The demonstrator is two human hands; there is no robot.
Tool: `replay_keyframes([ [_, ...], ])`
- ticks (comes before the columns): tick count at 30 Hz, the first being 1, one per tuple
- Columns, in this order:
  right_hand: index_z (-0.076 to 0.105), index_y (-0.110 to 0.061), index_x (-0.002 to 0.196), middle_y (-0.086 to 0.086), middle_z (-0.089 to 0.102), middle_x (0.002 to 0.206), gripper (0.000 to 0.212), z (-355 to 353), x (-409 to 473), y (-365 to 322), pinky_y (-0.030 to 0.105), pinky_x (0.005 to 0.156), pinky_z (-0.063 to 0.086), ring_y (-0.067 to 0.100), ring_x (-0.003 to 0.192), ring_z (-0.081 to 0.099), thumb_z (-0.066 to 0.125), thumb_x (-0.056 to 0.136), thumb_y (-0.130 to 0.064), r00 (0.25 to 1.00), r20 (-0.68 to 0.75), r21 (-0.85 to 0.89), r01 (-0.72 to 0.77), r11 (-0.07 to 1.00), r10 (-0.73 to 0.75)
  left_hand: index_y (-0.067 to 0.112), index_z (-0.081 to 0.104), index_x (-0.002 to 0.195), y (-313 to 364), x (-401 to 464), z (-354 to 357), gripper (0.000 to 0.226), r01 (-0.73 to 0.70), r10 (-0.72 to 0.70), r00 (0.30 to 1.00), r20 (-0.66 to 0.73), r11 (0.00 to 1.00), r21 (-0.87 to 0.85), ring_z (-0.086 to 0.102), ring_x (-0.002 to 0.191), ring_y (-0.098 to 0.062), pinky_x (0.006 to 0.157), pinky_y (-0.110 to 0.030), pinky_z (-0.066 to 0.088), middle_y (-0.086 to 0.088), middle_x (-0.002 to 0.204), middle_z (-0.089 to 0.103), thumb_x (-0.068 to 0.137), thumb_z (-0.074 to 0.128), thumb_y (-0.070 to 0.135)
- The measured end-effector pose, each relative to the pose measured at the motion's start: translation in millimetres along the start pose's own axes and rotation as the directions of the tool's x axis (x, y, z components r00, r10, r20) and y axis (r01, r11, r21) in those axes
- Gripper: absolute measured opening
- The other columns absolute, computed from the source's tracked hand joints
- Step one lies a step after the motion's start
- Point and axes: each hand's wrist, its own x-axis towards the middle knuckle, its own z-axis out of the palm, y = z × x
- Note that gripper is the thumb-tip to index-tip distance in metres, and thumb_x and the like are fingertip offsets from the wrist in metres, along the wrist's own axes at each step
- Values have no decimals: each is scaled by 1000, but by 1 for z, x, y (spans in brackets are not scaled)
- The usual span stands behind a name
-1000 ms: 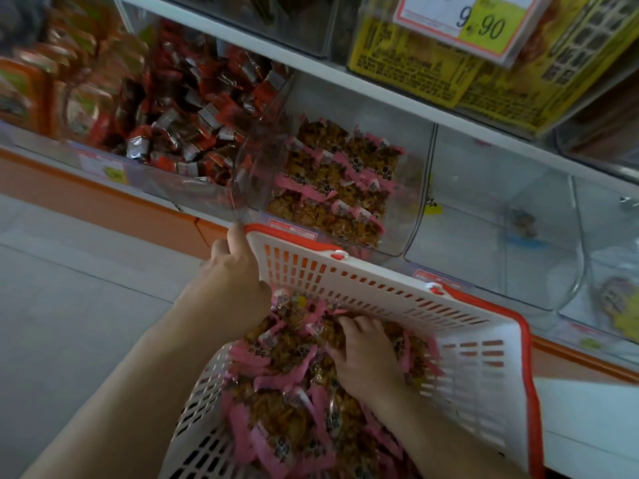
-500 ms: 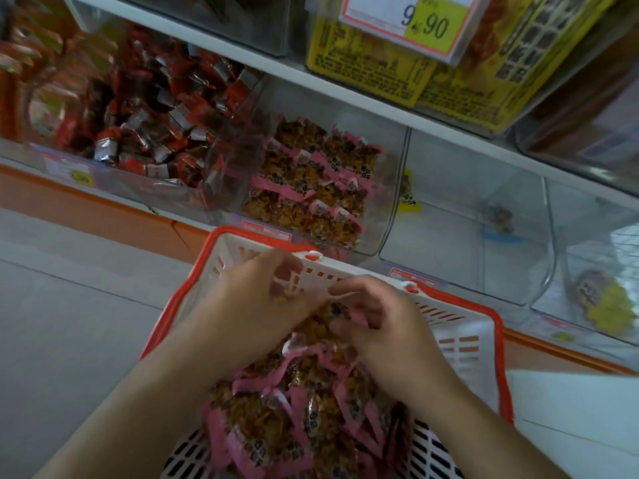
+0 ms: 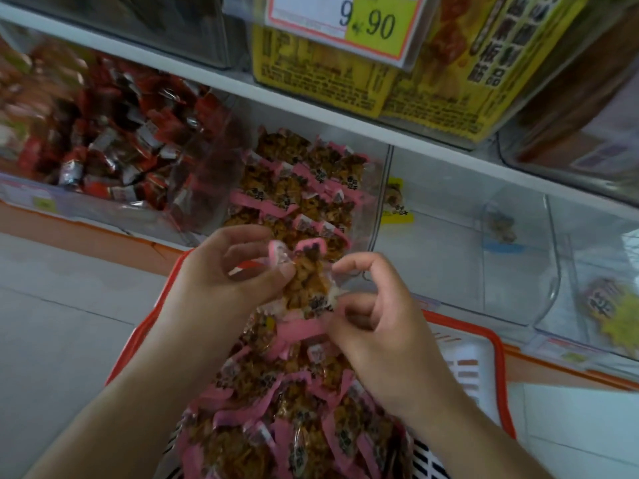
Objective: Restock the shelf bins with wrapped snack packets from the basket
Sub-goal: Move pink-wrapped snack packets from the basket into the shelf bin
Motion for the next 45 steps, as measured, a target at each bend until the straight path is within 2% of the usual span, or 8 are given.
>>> replay_keyframes([
  [4, 49, -58, 139, -33, 64, 109, 67, 2, 2, 3, 21, 73, 55, 5, 86, 68, 75, 97, -13, 980, 32, -297, 197, 934, -197, 15, 71, 106, -2, 5, 10, 30, -2, 2, 1000, 24, 1000, 18, 77, 91, -23, 90, -48, 61, -5, 97, 79, 80, 84, 7],
  [10, 61, -51, 130, -33, 59, 138, 62, 6, 10, 12, 35, 97, 58, 4, 110, 68, 88, 87, -15, 981, -73, -281, 154, 947, -181, 17, 76, 98, -2, 7, 9, 13, -3, 0, 999, 38, 997, 80, 78, 88, -21, 89, -49, 62, -3, 93, 80, 86, 82, 18],
  [14, 64, -51, 120, -39, 64, 117, 56, 13, 24, -1, 21, 85, 59, -1, 100, 71, 90, 85, -15, 976, -183, -171, 89, 981, -120, 35, 71, 102, 0, 15, -8, 14, -117, 154, 985, -78, 929, 351, 71, 93, -5, 83, -31, 55, 16, 101, 75, 93, 73, 24],
  [17, 63, -50, 113, -27, 70, 106, 57, 20, 64, -16, 20, 77, 60, -1, 94, 72, 91, 83, -11, 956, -279, -182, 37, 983, -87, 32, 61, 126, -3, 21, -25, 36, -166, 281, 959, -38, 665, 728, 56, 118, -13, 88, -30, 47, 17, 124, 57, 93, 68, 19],
  [25, 59, -40, 126, -2, 65, 125, 48, 25, 180, -29, 23, 41, 47, 8, 74, 62, 69, 93, -6, 899, -436, -376, -211, 902, 28, 23, 45, 142, -2, 21, -30, 52, -197, 255, 965, 53, 583, 789, 36, 133, -13, 110, -33, 40, 12, 137, 42, 94, 65, 22],
  [30, 55, -36, 136, -8, 58, 92, 54, 31, 201, -13, 30, 55, 55, 19, 82, 66, 70, 92, -9, 912, -410, -566, -238, 789, -19, 25, 42, 145, -3, 26, -34, 53, -204, 252, 966, 61, 593, 779, 31, 136, -9, 111, -26, 35, 15, 139, 38, 96, 64, 26],
  [36, 39, -39, 156, 23, 19, 169, 74, 39, 204, -7, 55, 118, 38, 48, 154, 28, 69, 95, -8, 928, -371, -785, -327, 526, 24, 23, 46, 141, -4, 25, -32, 50, -222, 280, 958, 68, 566, 794, 32, 134, -10, 111, -28, 35, 13, 137, 40, 95, 64, 24],
  [45, 37, -23, 150, 11, 48, 141, 59, 36, 143, -32, 54, 95, 55, 31, 112, 61, 65, 99, -24, 938, -181, -832, 15, 554, -297, 21, 67, 121, 5, 26, -38, 43, -240, 348, 937, 30, 578, 780, 53, 110, -11, 73, -4, 35, 10, 124, 57, 91, 55, -6],
])
